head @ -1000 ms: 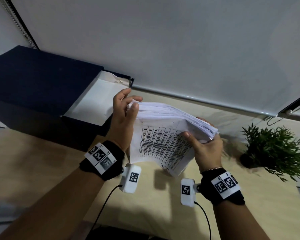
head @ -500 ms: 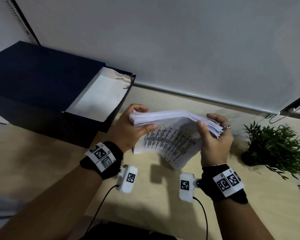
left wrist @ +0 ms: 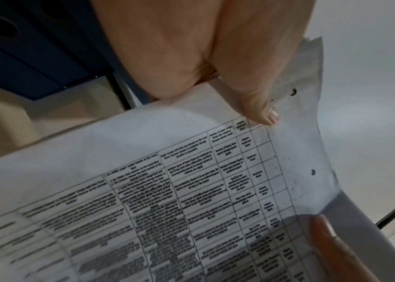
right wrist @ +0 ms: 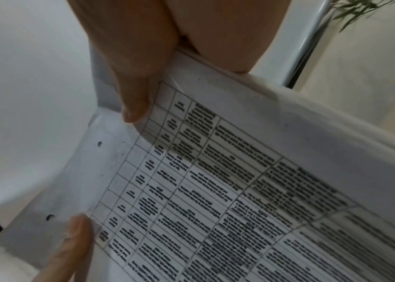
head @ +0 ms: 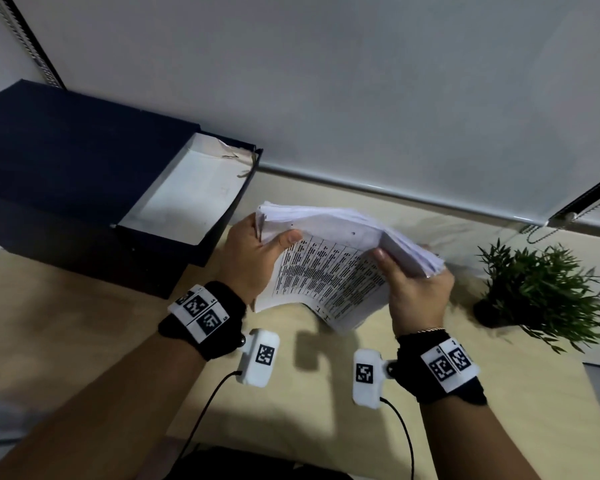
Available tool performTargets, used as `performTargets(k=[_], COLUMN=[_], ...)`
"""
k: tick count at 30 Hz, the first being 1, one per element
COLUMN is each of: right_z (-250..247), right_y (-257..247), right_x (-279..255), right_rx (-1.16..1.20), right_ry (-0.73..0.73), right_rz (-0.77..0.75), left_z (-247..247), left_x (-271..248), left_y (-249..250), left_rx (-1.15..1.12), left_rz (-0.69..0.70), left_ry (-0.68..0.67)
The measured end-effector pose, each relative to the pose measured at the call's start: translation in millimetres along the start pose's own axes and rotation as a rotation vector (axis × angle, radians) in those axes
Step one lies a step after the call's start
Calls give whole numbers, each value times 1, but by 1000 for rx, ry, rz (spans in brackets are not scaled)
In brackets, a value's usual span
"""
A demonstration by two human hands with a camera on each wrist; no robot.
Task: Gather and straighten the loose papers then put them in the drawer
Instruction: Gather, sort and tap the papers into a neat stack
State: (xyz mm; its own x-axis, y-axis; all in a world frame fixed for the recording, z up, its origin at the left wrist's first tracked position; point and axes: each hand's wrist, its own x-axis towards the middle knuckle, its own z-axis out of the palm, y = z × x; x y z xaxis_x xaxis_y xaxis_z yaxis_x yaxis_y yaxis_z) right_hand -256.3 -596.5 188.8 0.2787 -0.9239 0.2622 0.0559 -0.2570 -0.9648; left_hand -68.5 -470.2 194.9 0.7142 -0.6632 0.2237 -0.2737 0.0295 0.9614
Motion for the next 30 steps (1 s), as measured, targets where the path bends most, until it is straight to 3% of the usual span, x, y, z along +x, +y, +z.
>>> performTargets(k=[3, 7, 9, 12, 15, 18, 21, 23, 26, 30], right_z=[6, 1, -5, -2, 13, 3, -34, -55, -69, -70], right_y=[14, 9, -9, -34, -57, -47, 2, 36, 57, 40], right_x=[-10, 6, 19, 30, 31, 32, 27, 21, 18, 21], right_rx=[-67, -139, -278, -537, -678, -696, -849, -629, -190, -183], right_ry=[-76, -60, -97, -247, -356, -325, -29, 73, -32, -82], right_rz=[74, 44, -111, -402, -547, -400, -138, 45, 298, 286], left_z=[3, -4, -9, -9, -5, -10, -23, -33, -40, -29], left_x=[-8, 2, 10, 23, 36, 35, 28, 21, 15, 5], left_y=[-7, 0, 20, 65, 81, 64, 45, 33, 14, -10], left_rx=[41, 70, 161, 614, 689, 442, 286, 299, 167, 17], left_rz=[-50, -75, 96, 473, 433, 239, 50, -10, -86, -123], left_ry=[31, 13, 48, -30, -314, -349, -214, -127, -86, -50])
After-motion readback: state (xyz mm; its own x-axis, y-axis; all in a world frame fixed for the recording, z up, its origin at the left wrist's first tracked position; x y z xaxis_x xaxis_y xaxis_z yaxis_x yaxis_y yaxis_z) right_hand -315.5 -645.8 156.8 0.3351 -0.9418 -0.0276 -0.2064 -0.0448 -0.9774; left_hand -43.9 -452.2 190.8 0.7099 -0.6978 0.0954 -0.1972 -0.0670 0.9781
